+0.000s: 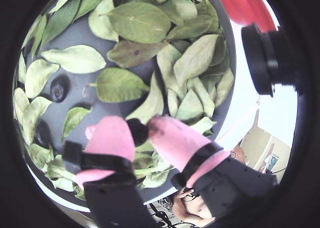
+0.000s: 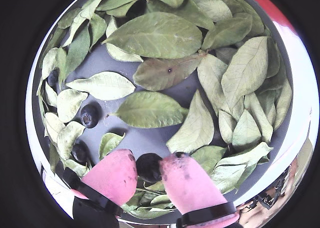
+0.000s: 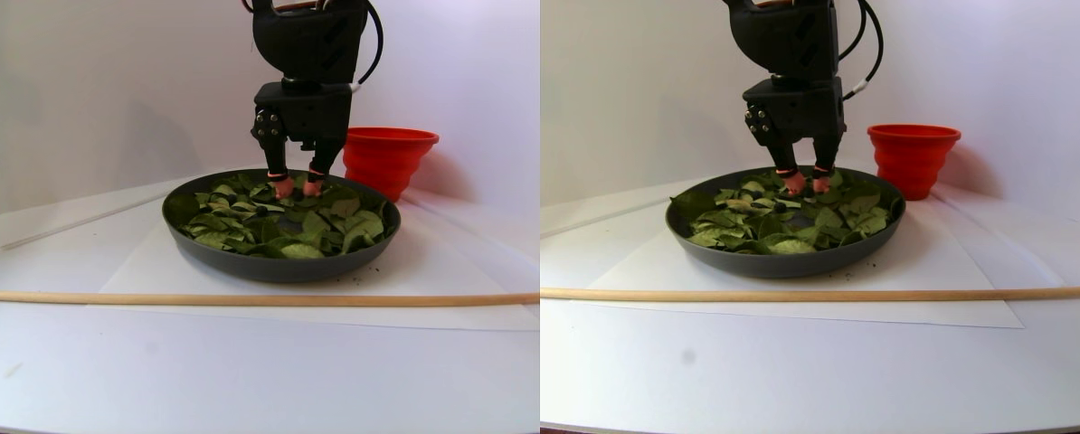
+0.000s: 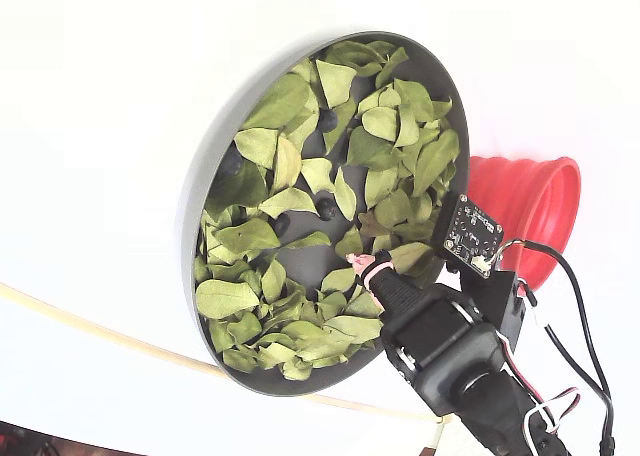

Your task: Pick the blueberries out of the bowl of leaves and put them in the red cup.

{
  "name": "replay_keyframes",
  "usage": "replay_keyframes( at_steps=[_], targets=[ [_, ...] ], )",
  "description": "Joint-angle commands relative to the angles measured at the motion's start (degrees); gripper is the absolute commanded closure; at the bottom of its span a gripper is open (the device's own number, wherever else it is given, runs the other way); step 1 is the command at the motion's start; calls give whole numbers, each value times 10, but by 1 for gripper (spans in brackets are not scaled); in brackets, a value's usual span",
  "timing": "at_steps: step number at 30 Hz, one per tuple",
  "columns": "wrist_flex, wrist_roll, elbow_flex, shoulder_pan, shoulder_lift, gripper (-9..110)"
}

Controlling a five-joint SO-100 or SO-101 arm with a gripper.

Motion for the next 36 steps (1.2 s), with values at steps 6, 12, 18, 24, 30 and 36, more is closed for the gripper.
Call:
replay_keyframes(
  at_steps=[6, 12, 18, 24, 30, 36],
  targets=[
    [12, -25, -11, 15, 83, 93],
    [23, -33, -15, 20, 105, 93],
    [37, -47, -18, 25, 127, 93],
    [51, -62, -20, 30, 145, 93],
    [55, -76, -27, 37, 160, 93],
    [55, -83, -38, 44, 171, 93]
  ],
)
